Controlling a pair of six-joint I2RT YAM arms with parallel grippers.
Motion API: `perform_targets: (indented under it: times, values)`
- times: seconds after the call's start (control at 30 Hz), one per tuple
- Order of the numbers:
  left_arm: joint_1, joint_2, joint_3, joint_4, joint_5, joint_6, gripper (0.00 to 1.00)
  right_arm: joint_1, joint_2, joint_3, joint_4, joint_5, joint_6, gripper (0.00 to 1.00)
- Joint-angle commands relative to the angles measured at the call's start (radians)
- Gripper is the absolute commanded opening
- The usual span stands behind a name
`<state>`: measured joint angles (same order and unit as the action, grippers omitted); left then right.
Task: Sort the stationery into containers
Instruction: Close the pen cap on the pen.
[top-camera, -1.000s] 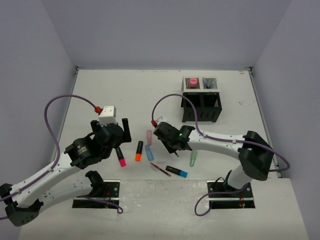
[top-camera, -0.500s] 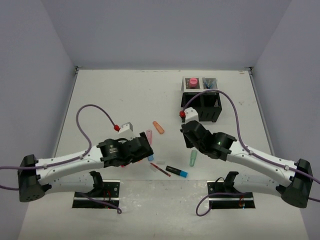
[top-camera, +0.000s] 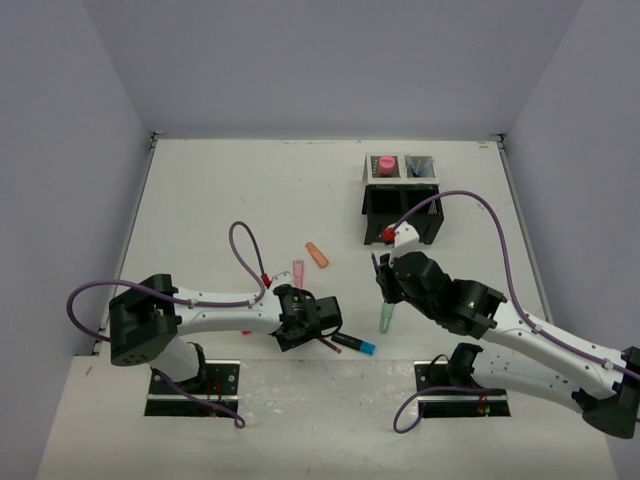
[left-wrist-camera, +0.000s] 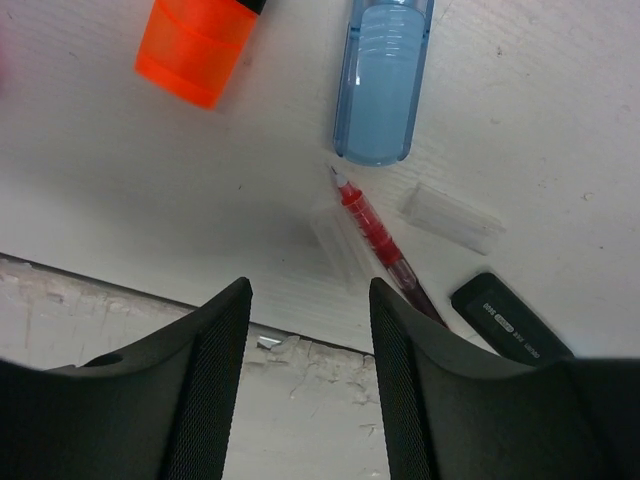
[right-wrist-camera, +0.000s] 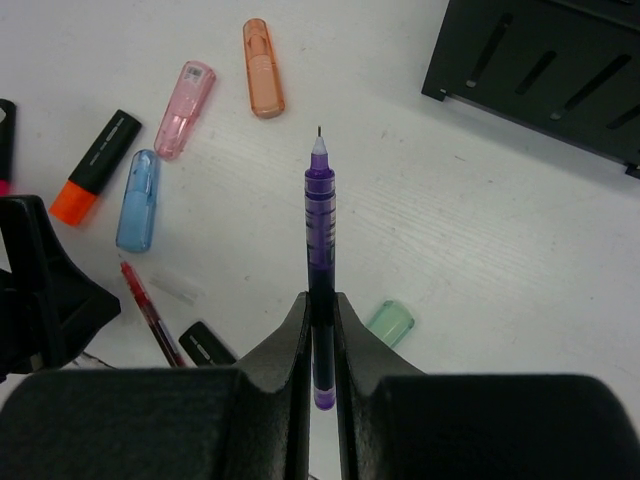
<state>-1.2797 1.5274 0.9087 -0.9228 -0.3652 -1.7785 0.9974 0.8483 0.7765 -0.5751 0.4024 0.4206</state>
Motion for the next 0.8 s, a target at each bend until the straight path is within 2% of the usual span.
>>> perform_targets:
  times: [0.0,0.13,0.27,0.5,0.77]
  values:
    - [-0.006,0.014,0.03,0.022,-0.01,-0.052,0.52,0.001,-0.001,-0.006,0.02,-0.026,0.007,0.0]
    - [-0.007,0.019,0.026,0.038,-0.023,-0.052,0.52,0.001,0.008,-0.003,0.02,-0.036,0.002,0.0]
    - [-0.004,0.03,0.023,0.037,-0.028,-0.057,0.42,0.0,0.01,-0.002,0.021,-0.038,-0.002,0.0]
    - [-0.004,0.028,0.0,0.046,-0.021,-0.067,0.36,0.001,0.026,0.003,0.023,-0.04,-0.011,0.0]
    - [0.032,0.044,-0.052,0.137,0.008,-0.025,0.36,0.001,0.033,0.008,0.024,-0.058,-0.018,0.0]
